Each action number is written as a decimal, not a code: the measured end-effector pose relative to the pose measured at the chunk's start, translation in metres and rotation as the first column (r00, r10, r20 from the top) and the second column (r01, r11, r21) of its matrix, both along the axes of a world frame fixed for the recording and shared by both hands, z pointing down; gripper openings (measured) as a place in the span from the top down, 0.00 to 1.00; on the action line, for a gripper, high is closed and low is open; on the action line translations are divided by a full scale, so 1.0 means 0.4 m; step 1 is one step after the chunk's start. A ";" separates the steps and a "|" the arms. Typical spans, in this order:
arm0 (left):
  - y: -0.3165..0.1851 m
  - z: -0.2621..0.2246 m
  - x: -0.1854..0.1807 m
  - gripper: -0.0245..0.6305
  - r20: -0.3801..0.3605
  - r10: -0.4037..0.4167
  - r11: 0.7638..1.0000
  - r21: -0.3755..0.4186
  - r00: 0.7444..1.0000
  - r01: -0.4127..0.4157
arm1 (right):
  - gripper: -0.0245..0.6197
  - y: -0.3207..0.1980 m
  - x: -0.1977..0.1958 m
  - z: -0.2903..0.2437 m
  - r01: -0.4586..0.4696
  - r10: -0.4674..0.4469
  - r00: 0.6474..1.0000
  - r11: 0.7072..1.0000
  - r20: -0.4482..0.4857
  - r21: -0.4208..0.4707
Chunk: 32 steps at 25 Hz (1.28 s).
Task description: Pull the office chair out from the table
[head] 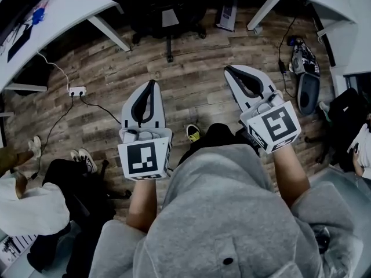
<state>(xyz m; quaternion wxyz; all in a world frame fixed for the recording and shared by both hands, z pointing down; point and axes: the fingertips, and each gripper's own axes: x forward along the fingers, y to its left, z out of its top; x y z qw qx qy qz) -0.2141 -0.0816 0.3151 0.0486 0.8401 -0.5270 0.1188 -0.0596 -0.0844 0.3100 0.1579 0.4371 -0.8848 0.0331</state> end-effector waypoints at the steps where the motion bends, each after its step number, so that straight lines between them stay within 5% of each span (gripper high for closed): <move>1: 0.000 -0.001 -0.004 0.94 -0.001 -0.002 1.000 0.000 1.000 0.002 | 0.91 -0.001 -0.003 -0.005 0.000 0.001 1.000 1.000 -0.004 0.005; 32: -0.024 -0.027 -0.008 0.94 0.004 -0.026 0.999 0.043 1.000 0.026 | 0.91 -0.061 0.098 -0.075 -0.048 0.053 0.998 0.992 -0.043 0.114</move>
